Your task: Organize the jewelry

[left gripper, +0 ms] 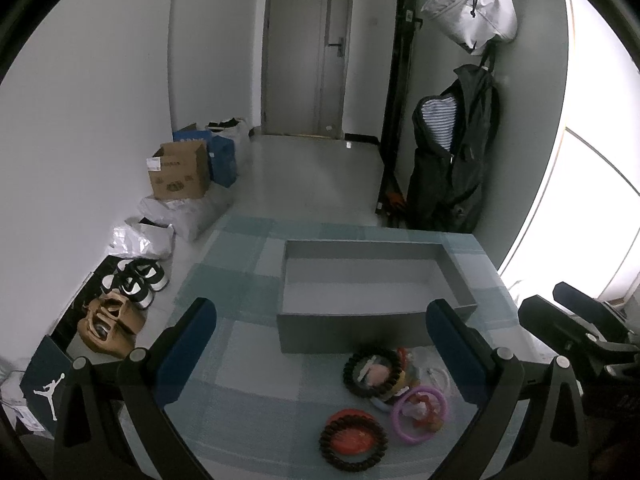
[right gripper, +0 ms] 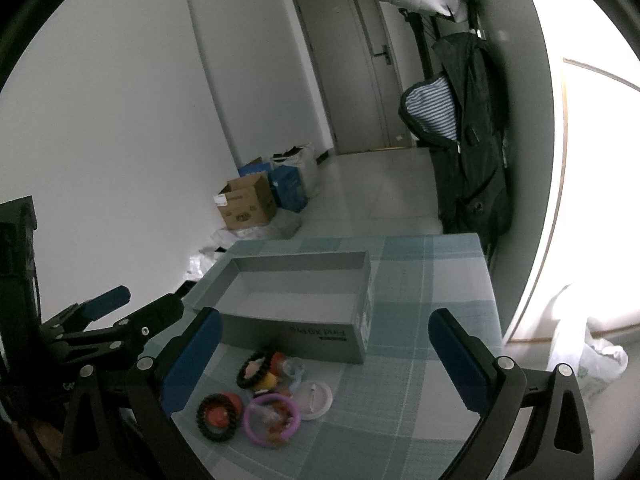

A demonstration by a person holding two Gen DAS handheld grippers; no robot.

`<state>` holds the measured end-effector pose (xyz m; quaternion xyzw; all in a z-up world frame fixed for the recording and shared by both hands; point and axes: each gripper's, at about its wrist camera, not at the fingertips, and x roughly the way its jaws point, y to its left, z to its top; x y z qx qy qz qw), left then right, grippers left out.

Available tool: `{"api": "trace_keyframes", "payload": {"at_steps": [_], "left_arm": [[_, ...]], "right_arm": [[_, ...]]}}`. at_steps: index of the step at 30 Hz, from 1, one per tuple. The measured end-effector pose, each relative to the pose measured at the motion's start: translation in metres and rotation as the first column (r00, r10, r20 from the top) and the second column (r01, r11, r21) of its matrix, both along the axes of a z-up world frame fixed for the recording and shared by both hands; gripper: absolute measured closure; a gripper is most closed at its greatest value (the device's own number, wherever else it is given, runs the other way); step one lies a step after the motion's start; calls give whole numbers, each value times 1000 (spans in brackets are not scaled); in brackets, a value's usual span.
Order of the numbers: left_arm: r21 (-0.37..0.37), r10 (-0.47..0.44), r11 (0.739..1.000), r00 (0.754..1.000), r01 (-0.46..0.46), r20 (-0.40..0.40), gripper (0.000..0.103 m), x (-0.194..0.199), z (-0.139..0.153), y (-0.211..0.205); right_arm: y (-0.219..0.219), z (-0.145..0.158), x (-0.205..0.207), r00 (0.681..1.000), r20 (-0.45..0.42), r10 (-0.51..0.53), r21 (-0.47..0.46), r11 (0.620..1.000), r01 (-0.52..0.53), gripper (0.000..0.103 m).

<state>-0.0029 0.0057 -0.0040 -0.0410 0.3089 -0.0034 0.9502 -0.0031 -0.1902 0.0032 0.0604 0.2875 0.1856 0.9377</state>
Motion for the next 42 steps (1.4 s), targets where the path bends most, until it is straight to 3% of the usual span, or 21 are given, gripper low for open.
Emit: {"api": "trace_keyframes", "payload": {"at_steps": [9, 11, 18, 23, 29, 38, 40, 42], "left_arm": [[-59, -24, 998, 998, 21, -60, 1, 4, -1, 4], [-29, -18, 999, 998, 17, -54, 1, 2, -3, 2], [-56, -73, 996, 985, 65, -157, 1, 0, -18, 6], [-69, -134, 990, 959, 121, -251, 1, -4, -34, 8], [-32, -193, 980, 914, 195, -357, 1, -8, -51, 0], [6, -196, 976, 886, 219, -420, 2, -1, -61, -7], [15, -204, 972, 882, 232, -426, 12, 0, -64, -10], [13, -220, 968, 875, 250, -431, 13, -1, -65, -13]], "right_arm": [[0, 0, -1, 1000, -3, -2, 4, 1000, 2, 0], [1, 0, -1, 1000, -3, -2, 6, 1000, 2, 0], [-1, 1, 0, 1000, -9, -6, 12, 1000, 6, 0], [-3, 2, 3, 1000, -21, -14, 25, 1000, 14, 0], [-8, 3, 9, 999, -31, -15, 47, 999, 16, 0], [-13, 3, 17, 999, -47, -11, 70, 997, 15, 0], [-14, 3, 18, 999, -51, -12, 75, 997, 16, 0], [-15, 2, 19, 998, -57, -13, 83, 996, 17, 0]]}}
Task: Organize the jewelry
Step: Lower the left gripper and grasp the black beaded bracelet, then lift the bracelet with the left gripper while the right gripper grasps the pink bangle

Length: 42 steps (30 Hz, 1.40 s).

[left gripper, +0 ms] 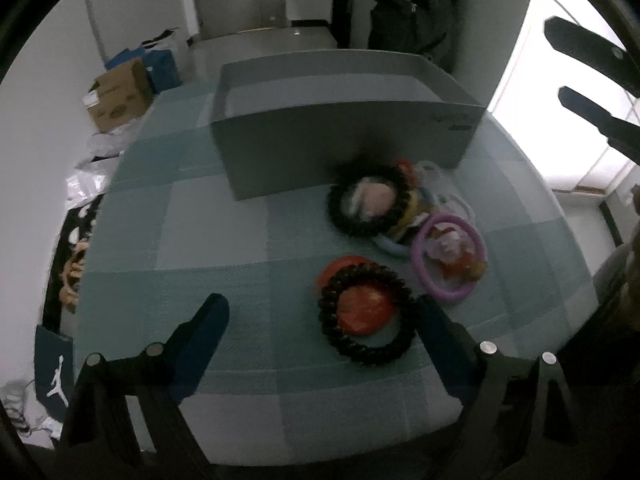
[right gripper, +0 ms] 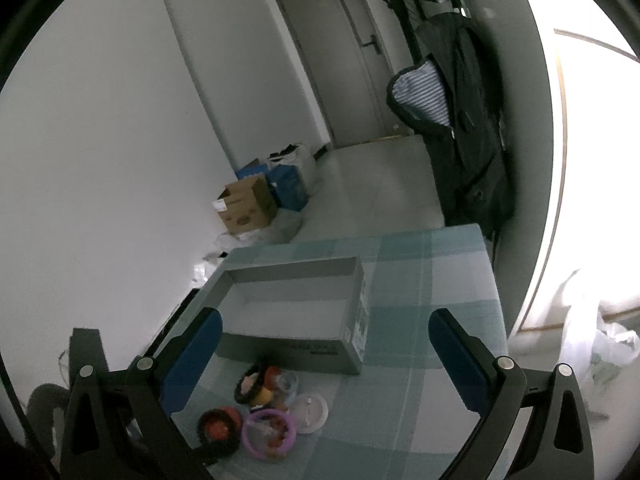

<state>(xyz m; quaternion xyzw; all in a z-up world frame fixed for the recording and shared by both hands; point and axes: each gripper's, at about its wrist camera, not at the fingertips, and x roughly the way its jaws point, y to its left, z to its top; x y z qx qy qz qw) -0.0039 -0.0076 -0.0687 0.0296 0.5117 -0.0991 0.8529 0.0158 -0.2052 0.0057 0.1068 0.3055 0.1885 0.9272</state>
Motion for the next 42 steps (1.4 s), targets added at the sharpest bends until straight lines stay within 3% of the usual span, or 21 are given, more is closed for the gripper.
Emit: {"api": "trace_keyframes", "payload": {"at_steps": [2, 5, 7, 15, 19, 28, 32, 37, 42], "left_arm": [[25, -24, 999, 1000, 24, 13, 13, -1, 0, -5], [40, -60, 997, 998, 59, 22, 40, -4, 0, -12], [24, -72, 997, 997, 71, 19, 50, -5, 0, -9], [-55, -57, 997, 998, 57, 10, 66, -5, 5, 0], [-154, -18, 988, 1000, 21, 18, 67, 1, 14, 15], [-269, 64, 962, 996, -46, 57, 68, 7, 32, 35], [-295, 98, 953, 992, -71, 77, 68, 6, 39, 43], [-322, 126, 943, 987, -86, 104, 68, 8, 46, 52], [-318, 154, 942, 979, -106, 131, 68, 3, 53, 59]], "right_arm": [[0, 0, 1, 1000, -3, -1, 4, 1000, 1, 0], [-1, 1, 2, 1000, 0, -3, 1, 1000, 3, 0], [-2, 0, 1, 1000, 2, -4, 1, 1000, 4, 0], [-10, -1, 3, 1000, -10, -27, 8, 1000, 27, 0], [-9, -1, 1, 1000, -7, -30, -1, 1000, 30, 0], [-6, -6, 1, 1000, -26, -11, -21, 1000, 10, 0], [0, -15, -1, 994, -87, 62, -6, 998, -63, 0], [13, -36, -6, 964, -204, 170, 37, 985, -166, 0], [40, -60, -18, 934, -271, 232, -43, 967, -253, 3]]}}
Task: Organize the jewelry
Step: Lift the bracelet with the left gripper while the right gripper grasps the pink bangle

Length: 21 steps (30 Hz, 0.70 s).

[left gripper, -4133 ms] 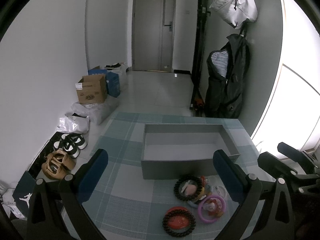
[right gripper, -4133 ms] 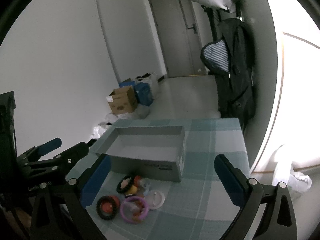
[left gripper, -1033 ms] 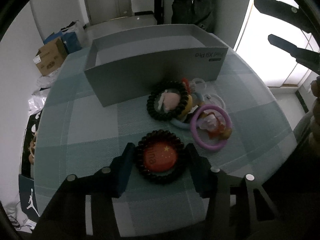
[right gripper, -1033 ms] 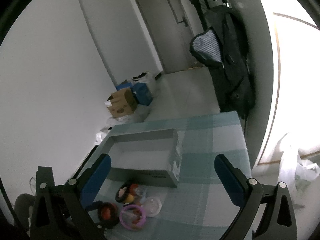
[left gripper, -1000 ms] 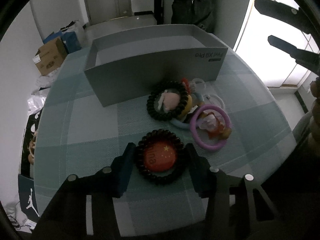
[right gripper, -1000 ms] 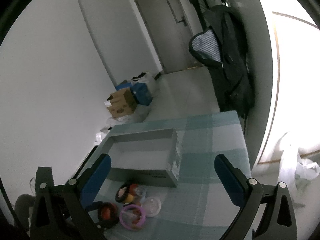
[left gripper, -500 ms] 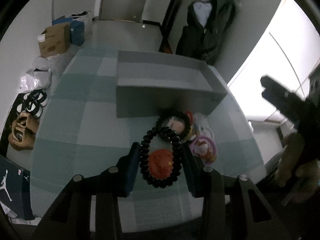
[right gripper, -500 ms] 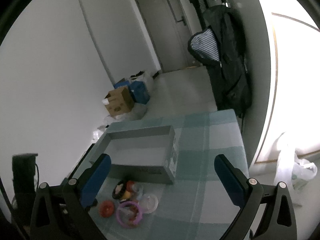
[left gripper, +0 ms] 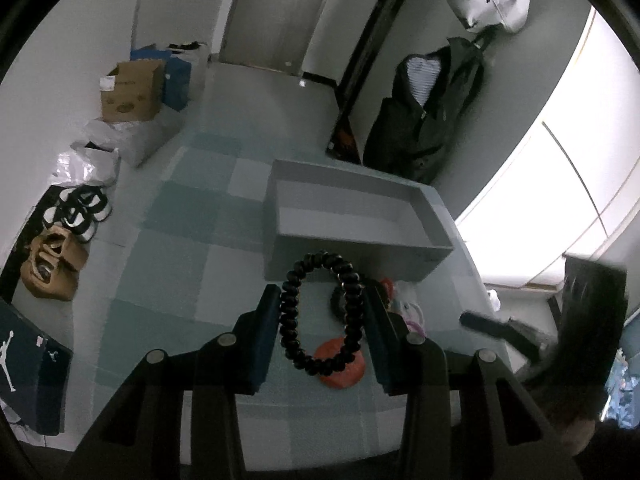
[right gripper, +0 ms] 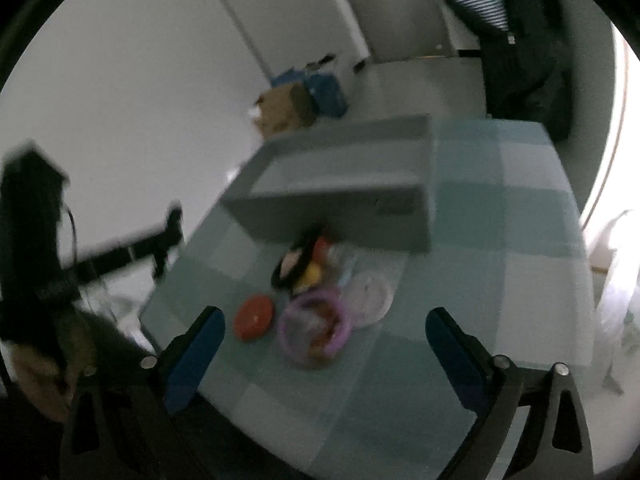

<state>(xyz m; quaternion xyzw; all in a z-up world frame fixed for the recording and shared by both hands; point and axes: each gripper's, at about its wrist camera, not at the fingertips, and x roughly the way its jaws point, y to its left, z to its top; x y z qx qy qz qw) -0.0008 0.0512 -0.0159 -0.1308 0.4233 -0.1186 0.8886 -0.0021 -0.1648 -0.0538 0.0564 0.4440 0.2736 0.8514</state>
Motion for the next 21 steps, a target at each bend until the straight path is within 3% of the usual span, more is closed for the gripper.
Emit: {"api": "trace_keyframes", "payload": {"at_steps": [4, 8, 17, 21], "left_arm": [[-16, 21, 1000, 1000, -21, 5, 68, -1, 1, 10], [-36, 41, 999, 999, -41, -5, 68, 1, 0, 18], [-51, 53, 997, 999, -53, 0, 68, 4, 1, 20], [-37, 44, 998, 999, -44, 9, 68, 1, 2, 18]], "right_arm": [[23, -11, -9, 998, 42, 39, -114, 993, -34, 4], [37, -19, -8, 996, 75, 55, -219, 975, -37, 18], [49, -24, -7, 988, 122, 94, -302, 952, -53, 50], [56, -23, -12, 986, 120, 118, -301, 951, -77, 51]]}}
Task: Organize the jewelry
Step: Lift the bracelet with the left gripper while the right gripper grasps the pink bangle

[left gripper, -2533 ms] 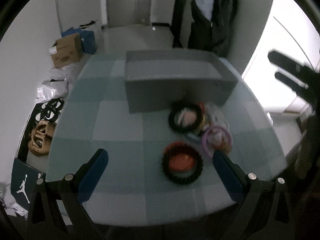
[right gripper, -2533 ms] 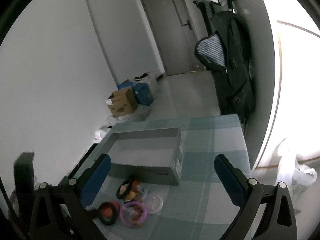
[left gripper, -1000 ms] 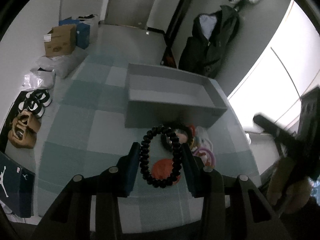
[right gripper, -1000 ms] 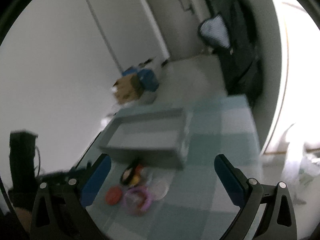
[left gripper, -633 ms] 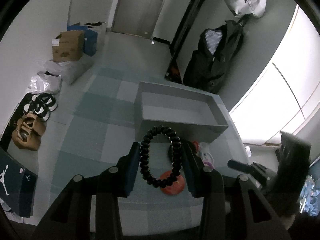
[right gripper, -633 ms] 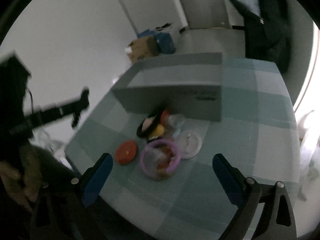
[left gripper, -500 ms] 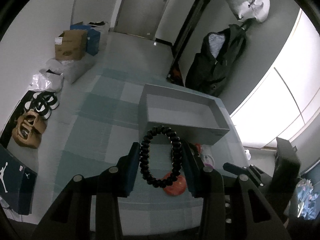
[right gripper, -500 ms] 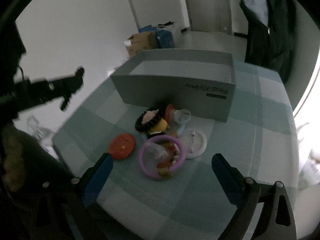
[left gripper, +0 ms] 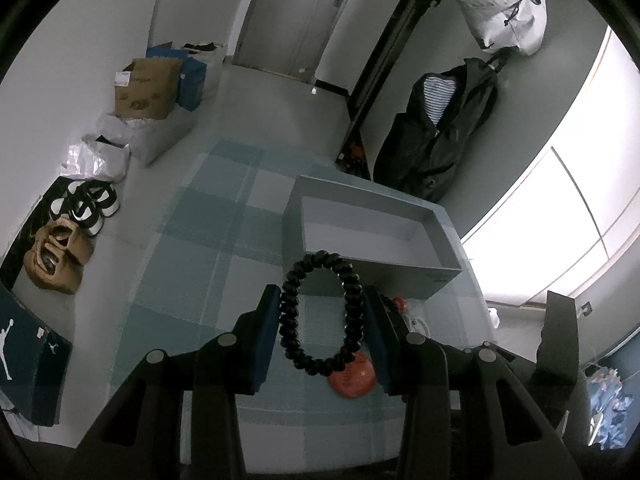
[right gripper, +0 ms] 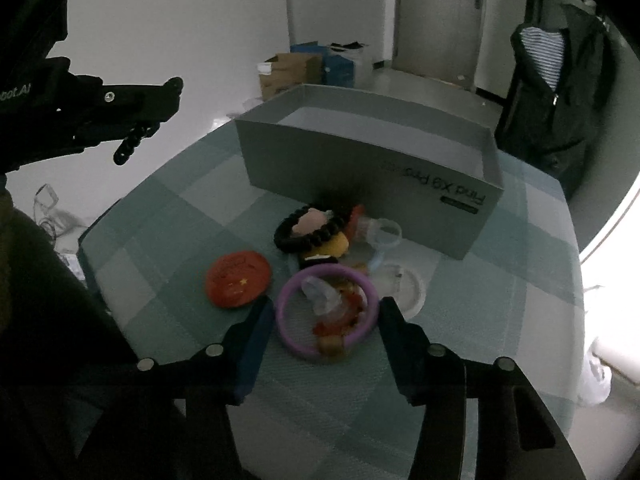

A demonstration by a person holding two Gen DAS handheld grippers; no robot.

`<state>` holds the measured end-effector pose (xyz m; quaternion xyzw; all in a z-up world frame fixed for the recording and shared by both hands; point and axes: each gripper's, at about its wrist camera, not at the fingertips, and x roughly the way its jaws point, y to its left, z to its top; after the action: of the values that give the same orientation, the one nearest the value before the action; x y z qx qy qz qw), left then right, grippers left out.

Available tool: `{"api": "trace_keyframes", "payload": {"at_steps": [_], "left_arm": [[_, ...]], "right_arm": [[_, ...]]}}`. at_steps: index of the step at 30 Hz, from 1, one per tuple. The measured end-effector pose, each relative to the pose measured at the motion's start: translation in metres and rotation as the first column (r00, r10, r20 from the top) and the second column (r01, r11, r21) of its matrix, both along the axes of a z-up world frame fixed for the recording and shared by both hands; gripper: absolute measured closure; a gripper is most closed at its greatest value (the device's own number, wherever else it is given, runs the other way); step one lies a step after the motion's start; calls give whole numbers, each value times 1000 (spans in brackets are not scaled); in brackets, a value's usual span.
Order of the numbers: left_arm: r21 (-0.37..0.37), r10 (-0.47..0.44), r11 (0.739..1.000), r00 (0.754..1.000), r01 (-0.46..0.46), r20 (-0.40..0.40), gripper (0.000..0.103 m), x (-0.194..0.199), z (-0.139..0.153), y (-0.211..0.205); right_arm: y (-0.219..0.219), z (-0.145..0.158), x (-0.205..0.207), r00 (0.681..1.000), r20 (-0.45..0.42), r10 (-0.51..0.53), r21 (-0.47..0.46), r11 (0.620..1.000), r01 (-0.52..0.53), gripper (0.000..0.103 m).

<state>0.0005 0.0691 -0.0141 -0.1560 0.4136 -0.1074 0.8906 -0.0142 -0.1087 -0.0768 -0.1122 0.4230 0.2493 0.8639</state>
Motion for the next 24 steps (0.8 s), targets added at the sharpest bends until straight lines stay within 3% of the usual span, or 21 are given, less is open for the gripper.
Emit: {"api": "trace_keyframes", "payload": {"at_steps": [7, 14, 21, 23, 24], "left_arm": [[2, 2, 1000, 1000, -2, 0, 68, -1, 0, -1], [-7, -2, 1000, 1000, 2, -2, 68, -1, 0, -3], [-1, -22, 1000, 1000, 22, -5, 68, 5, -1, -14], [-3, -25, 1000, 1000, 25, -7, 68, 8, -1, -17], [-4, -27, 1000, 1000, 27, -7, 68, 9, -1, -19]], "right_arm": [[-6, 9, -1, 1000, -8, -10, 75, 997, 11, 54], [-22, 33, 0, 1000, 4, -19, 239, 971, 17, 55], [-32, 42, 4, 999, -9, -34, 320, 947, 35, 56], [-38, 44, 7, 999, -25, -34, 362, 931, 40, 70], [-43, 45, 9, 999, -36, -39, 382, 923, 50, 72]]}}
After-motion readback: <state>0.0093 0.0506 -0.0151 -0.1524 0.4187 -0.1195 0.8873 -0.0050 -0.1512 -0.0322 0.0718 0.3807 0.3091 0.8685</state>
